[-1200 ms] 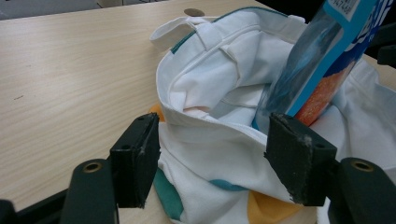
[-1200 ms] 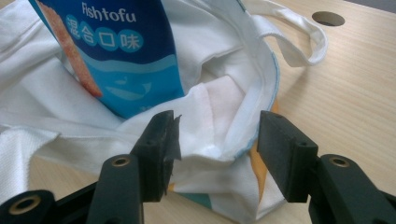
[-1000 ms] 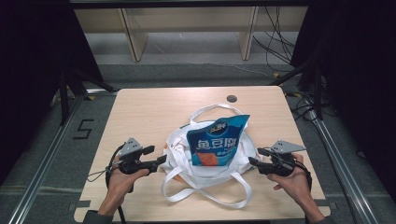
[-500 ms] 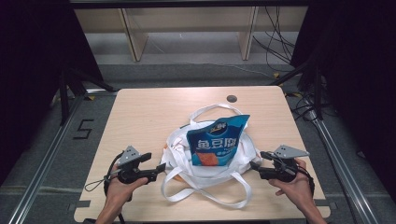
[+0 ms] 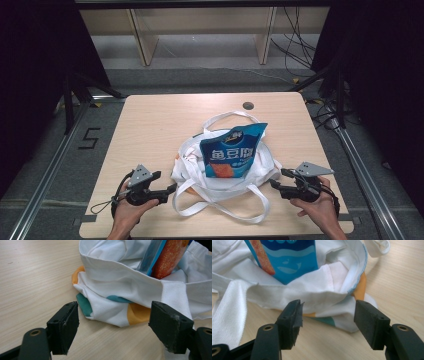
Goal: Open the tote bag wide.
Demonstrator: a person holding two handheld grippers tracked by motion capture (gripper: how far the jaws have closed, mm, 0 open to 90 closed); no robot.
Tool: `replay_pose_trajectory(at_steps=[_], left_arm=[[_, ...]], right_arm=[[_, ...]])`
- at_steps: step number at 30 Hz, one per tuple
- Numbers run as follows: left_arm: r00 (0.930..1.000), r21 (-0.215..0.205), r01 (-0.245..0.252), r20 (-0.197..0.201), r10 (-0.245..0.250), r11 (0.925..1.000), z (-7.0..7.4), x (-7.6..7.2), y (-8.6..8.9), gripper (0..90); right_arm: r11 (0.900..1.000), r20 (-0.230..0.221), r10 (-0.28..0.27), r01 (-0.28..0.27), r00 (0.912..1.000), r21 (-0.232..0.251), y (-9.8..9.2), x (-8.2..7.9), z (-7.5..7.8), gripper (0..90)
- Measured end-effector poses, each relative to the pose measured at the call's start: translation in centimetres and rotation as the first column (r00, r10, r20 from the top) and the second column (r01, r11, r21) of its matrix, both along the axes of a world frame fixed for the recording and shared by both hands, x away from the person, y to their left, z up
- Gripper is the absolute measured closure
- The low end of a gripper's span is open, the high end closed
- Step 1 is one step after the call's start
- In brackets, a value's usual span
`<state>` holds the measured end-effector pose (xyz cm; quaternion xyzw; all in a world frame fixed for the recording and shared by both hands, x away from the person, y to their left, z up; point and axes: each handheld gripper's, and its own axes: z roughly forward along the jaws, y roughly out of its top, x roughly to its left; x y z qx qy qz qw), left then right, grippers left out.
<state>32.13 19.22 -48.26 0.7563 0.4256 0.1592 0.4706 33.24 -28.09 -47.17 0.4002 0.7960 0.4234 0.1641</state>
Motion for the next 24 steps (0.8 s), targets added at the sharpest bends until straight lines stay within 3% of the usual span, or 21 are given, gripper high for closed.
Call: replay_pose_trajectory(at_steps=[4,5,11,12,13,15,16,17,18,20,22,24], left_arm=[[0.9999,0.021,0.012,0.003,-0.012,0.9997,-0.2,-0.4,0.0,23.2],[0.9999,0.023,0.015,0.001,-0.015,0.9996,-0.3,-0.4,0.0,23.3],[1.0,0.029,0.004,0.008,-0.004,0.9996,-0.5,-1.2,0.0,23.3],[1.0,0.033,0.001,0.009,-0.002,0.9994,-0.5,-1.4,0.1,23.3],[0.9999,0.035,0.0,0.011,0.0,0.9994,-0.5,-1.6,0.1,23.3],[0.9999,0.054,0.001,0.015,-0.002,0.9986,-0.5,-1.9,0.2,23.3],[0.9999,0.05,0.002,0.013,-0.003,0.9988,-0.6,-1.9,0.3,23.3],[0.9999,0.051,-0.003,0.01,0.003,0.9987,-0.6,-2.1,0.4,23.3],[0.9999,0.049,0.001,0.01,-0.002,0.9988,-0.7,-2.3,0.5,23.3],[0.9999,0.051,0.001,0.012,-0.002,0.9987,-0.7,-2.6,0.5,23.3],[0.9999,0.054,0.009,0.01,-0.009,0.9985,-0.8,-3.0,0.5,23.3],[0.9999,0.056,0.006,0.009,-0.007,0.9984,-0.9,-3.6,0.4,23.3]], right_arm=[[1.0,-0.007,-0.001,0.001,1.0,-0.004,-0.2,-0.4,-0.2,39.4],[1.0,0.009,-0.001,0.001,1.0,-0.011,-0.3,-0.4,-0.2,39.3],[1.0,-0.016,0.008,-0.008,0.9998,-0.009,-0.5,-1.0,-0.6,39.0],[1.0,0.001,0.007,-0.007,1.0,-0.016,-0.6,-1.0,-0.7,38.9],[1.0,-0.029,0.005,-0.005,0.9996,0.002,-0.6,-1.2,-0.7,38.7],[0.999,0.011,0.034,-0.034,0.9994,-0.03,-0.9,-1.1,-0.7,38.6],[1.0,-0.015,0.006,-0.006,0.9999,-0.01,-0.8,-1.5,-0.7,38.5],[1.0,-0.018,0.011,-0.011,0.9998,0.004,-0.8,-1.6,-0.8,38.4],[1.0,-0.012,0.017,-0.017,0.9998,-0.006,-0.9,-1.6,-0.8,38.2],[1.0,-0.046,-0.001,0.001,0.9989,-0.01,-0.9,-2.1,-0.8,37.8],[1.0,-0.019,0.016,-0.016,0.9997,-0.023,-1.0,-2.2,-1.0,37.4],[1.0,-0.039,0.018,-0.019,0.9991,-0.015,-1.0,-2.5,-1.1,37.1]])
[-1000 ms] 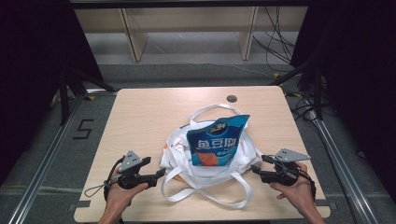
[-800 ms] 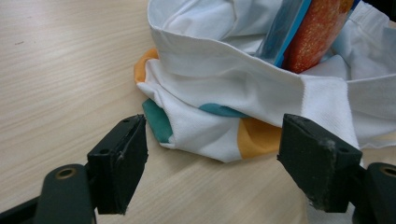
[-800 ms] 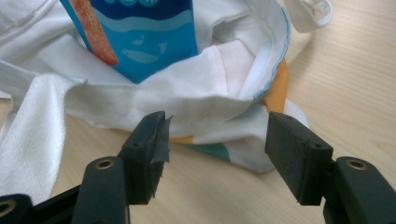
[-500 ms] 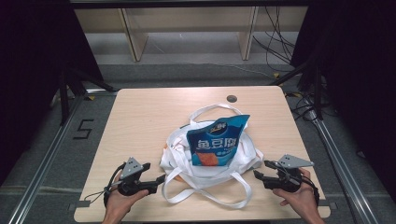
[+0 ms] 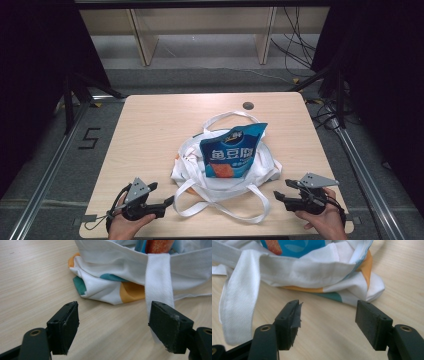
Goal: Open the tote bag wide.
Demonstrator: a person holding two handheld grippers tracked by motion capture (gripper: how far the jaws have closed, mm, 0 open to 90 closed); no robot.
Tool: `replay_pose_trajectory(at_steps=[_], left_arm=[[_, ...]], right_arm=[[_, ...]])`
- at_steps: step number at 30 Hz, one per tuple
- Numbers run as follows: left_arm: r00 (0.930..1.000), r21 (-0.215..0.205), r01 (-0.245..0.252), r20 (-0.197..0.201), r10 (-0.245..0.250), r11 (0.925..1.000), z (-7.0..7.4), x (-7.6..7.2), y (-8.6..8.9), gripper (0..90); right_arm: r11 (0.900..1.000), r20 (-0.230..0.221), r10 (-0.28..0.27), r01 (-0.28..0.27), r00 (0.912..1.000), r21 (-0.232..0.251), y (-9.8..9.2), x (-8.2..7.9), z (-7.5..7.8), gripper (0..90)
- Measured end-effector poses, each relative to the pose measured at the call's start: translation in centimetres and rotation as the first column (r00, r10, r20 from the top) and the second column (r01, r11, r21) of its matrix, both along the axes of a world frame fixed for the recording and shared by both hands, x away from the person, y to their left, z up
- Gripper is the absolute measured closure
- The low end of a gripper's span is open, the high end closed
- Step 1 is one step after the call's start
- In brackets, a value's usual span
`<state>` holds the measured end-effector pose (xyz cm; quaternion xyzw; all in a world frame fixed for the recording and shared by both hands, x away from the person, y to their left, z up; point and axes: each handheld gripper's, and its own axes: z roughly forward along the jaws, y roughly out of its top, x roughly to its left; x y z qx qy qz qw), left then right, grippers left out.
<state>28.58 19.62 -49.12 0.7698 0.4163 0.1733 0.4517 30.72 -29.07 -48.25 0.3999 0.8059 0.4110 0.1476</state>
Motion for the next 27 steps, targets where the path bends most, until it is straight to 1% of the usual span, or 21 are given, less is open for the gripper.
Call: replay_pose_trajectory(at_steps=[1,2,4,5,6,7,8,9,10,11,12,13,16,17,18,19,20,21,24,25,27], left_arm=[[0.9999,0.008,0.013,-0.005,-0.013,0.9999,0.0,-0.2,0.1,23.2],[0.9998,0.001,0.019,-0.003,-0.019,0.9998,-0.1,-0.4,0.0,23.2],[0.9994,-0.004,0.031,-0.013,-0.032,0.9995,-0.2,-0.7,-0.1,23.1],[0.9994,-0.011,0.033,-0.014,-0.033,0.9994,-0.3,-0.8,-0.3,23.1],[0.9992,-0.012,0.035,-0.02,-0.035,0.9993,-0.4,-0.9,-0.4,22.9],[0.9987,0.008,0.048,-0.017,-0.048,0.9988,-0.5,-1.0,-0.5,22.7],[0.9984,0.002,0.049,-0.029,-0.048,0.9988,-0.6,-1.1,-0.5,22.3],[0.9983,0.005,0.049,-0.033,-0.049,0.9988,-0.6,-1.2,-0.6,22.0],[0.9985,-0.007,0.044,-0.031,-0.044,0.999,-0.6,-1.3,-0.7,21.7],[0.9979,0.009,0.057,-0.032,-0.057,0.9983,-0.6,-1.4,-0.7,21.6],[0.9976,-0.002,0.058,-0.038,-0.058,0.9983,-0.6,-1.6,-0.9,21.5],[0.998,0.004,0.057,-0.029,-0.057,0.9984,-0.6,-1.8,-1.0,21.4],[0.9967,0.016,0.072,-0.038,-0.071,0.9973,-0.8,-2.1,-1.2,20.9],[0.9965,0.039,0.077,-0.036,-0.076,0.9962,-0.8,-2.2,-1.2,20.8],[0.9961,0.04,0.083,-0.036,-0.081,0.9958,-0.8,-2.2,-1.3,20.7],[0.9952,0.05,0.097,-0.02,-0.096,0.994,-0.8,-2.1,-1.2,20.7],[0.9957,0.044,0.09,-0.027,-0.089,0.995,-0.8,-2.1,-1.2,20.7],[0.9968,0.04,0.074,-0.034,-0.073,0.9964,-0.8,-2.2,-1.2,20.7],[0.9966,0.032,0.079,-0.026,-0.078,0.9964,-0.8,-2.0,-1.2,20.7],[0.9961,0.044,0.085,-0.027,-0.084,0.9954,-0.8,-2.0,-1.2,20.7],[0.9953,0.052,0.094,-0.026,-0.093,0.9942,-0.8,-2.0,-1.2,20.7]], right_arm=[[1.0,0.01,-0.002,0.002,1.0,-0.014,-0.1,-0.1,0.0,36.8],[1.0,-0.02,-0.007,0.007,0.9998,-0.01,0.0,-0.4,0.0,36.6],[1.0,-0.01,0.01,-0.01,0.9999,-0.011,-0.1,-0.6,-0.2,36.3],[0.999,0.007,0.026,-0.026,0.9996,-0.032,-0.4,-0.6,-0.3,36.0],[1.0,-0.029,0.007,-0.008,0.9995,-0.017,-0.2,-1.0,-0.4,35.8],[0.999,-0.009,0.021,-0.021,0.9997,-0.042,-0.4,-1.0,-0.5,35.7],[1.0,-0.041,-0.003,0.002,0.9991,-0.031,-0.3,-1.4,-0.6,35.4],[1.0,-0.059,0.01,-0.011,0.9982,-0.022,-0.3,-1.6,-0.8,35.1],[0.998,-0.028,0.032,-0.033,0.9991,-0.048,-0.6,-1.5,-0.9,35.0],[0.999,-0.065,0.008,-0.011,0.9978,-0.038,-0.4,-2.0,-0.8,34.9],[0.999,-0.059,0.006,-0.008,0.9982,-0.036,-0.4,-2.2,-0.9,34.8],[0.998,-0.048,0.042,-0.044,0.998,-0.039,-0.5,-2.2,-1.0,34.7],[0.999,-0.066,0.023,-0.026,0.9975,-0.043,-0.4,-2.8,-1.1,34.4],[0.997,-0.053,0.049,-0.052,0.9974,-0.05,-0.5,-2.7,-1.2,34.3],[0.999,-0.084,0.023,-0.027,0.9962,-0.046,-0.3,-3.0,-1.1,34.3],[0.998,-0.086,0.029,-0.033,0.9959,-0.056,-0.2,-3.1,-1.1,34.2],[0.998,-0.086,0.035,-0.039,0.9957,-0.041,-0.1,-3.1,-1.2,34.2],[0.998,-0.078,0.041,-0.044,0.9961,-0.047,-0.1,-3.0,-1.3,34.1],[0.997,-0.075,0.037,-0.042,0.9965,-0.066,-0.2,-3.0,-1.2,34.0],[0.998,-0.076,0.029,-0.033,0.9967,-0.059,-0.2,-3.1,-1.2,33.9],[0.995,-0.066,0.047,-0.052,0.9967,-0.083,-0.4,-2.8,-1.2,33.8]])
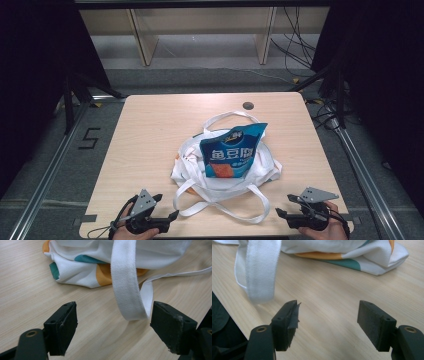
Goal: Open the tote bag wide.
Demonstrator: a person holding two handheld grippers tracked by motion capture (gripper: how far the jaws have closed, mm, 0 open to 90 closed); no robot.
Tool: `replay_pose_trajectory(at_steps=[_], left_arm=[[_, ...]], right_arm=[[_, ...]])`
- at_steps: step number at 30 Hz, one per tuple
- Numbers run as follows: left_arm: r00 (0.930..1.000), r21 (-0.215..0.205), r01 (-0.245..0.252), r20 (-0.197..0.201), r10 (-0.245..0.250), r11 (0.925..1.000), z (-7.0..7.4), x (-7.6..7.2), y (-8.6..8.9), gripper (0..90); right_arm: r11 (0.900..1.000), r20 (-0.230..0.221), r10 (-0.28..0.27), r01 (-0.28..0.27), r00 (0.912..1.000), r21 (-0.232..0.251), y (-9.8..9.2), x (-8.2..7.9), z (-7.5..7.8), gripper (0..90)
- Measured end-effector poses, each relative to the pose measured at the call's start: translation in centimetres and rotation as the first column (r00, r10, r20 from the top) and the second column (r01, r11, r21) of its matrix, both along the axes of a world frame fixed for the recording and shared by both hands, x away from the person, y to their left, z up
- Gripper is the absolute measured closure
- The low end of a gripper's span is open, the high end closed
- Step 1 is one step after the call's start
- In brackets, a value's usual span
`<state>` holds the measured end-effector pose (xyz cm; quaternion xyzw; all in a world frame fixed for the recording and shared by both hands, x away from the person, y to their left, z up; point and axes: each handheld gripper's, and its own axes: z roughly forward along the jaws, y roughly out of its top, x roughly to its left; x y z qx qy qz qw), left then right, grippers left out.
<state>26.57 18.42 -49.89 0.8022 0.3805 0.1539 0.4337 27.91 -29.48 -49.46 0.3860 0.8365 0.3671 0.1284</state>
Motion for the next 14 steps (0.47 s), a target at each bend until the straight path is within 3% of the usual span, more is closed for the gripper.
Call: replay_pose_trajectory(at_steps=[1,7,9,11,12,14], left_arm=[[0.9998,-0.02,-0.015,-0.013,0.014,0.9997,-0.08,-0.09,-0.18,20.7],[1.0,0.002,0.002,0.001,-0.002,1.0,-0.02,0.04,0.01,20.6],[1.0,-0.014,-0.007,-0.003,0.007,0.9999,-0.1,0.01,-0.12,20.7],[1.0,0.031,-0.001,-0.005,0.002,0.9995,-0.04,0.08,0.09,20.7],[0.9999,0.008,0.001,-0.013,-0.001,1.0,-0.14,0.09,0.0,20.5],[0.9996,0.011,-0.01,-0.026,0.01,0.9999,-0.22,0.18,0.09,20.5]], right_arm=[[1.0,0.003,-0.002,0.002,1.0,-0.001,-0.02,0.0,0.01,33.9],[1.0,0.014,0.0,0.0,0.9999,-0.006,0.01,0.07,-0.07,33.6],[1.0,-0.008,-0.004,0.004,1.0,-0.008,0.03,0.01,-0.01,33.5],[1.0,-0.01,0.003,-0.003,0.9999,0.001,0.01,0.08,-0.07,33.5],[1.0,-0.006,0.006,-0.006,1.0,0.0,0.0,0.12,-0.09,33.4],[1.0,-0.012,-0.017,0.017,0.9998,-0.002,0.07,-0.01,-0.11,33.2]])
